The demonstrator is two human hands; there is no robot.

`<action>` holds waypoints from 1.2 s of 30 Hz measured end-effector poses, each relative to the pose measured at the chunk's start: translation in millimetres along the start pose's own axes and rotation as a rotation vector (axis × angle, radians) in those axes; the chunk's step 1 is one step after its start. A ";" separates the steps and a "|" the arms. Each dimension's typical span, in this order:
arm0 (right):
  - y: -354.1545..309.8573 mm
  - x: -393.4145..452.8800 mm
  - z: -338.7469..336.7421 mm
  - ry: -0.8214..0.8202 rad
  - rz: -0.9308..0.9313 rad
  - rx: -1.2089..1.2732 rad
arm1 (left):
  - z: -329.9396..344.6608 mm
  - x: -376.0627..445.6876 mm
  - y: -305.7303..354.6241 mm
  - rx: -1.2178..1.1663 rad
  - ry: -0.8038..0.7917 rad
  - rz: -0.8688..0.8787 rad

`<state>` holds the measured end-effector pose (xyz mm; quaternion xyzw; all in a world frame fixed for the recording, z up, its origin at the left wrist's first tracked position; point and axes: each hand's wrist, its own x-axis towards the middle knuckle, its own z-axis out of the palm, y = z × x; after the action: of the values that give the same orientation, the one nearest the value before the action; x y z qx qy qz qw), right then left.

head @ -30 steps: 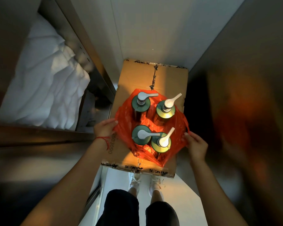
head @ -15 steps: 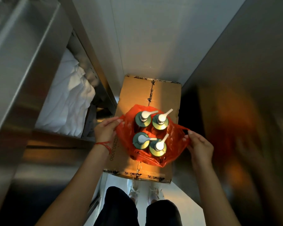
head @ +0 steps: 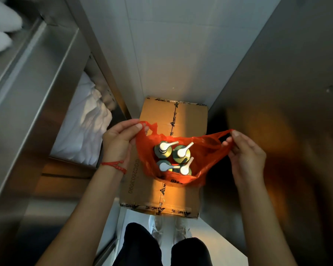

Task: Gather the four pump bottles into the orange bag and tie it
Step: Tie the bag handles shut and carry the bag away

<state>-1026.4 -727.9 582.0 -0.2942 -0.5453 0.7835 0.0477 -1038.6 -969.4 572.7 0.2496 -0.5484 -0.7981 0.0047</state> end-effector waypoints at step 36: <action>-23.0 -21.6 15.3 -0.208 -0.067 -0.104 | 22.4 -41.2 30.7 0.354 -0.082 0.258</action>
<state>-1022.1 -739.8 614.7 -0.1949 -0.5969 0.7782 0.0018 -1019.8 -950.5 621.9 0.1417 -0.7071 -0.6916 0.0404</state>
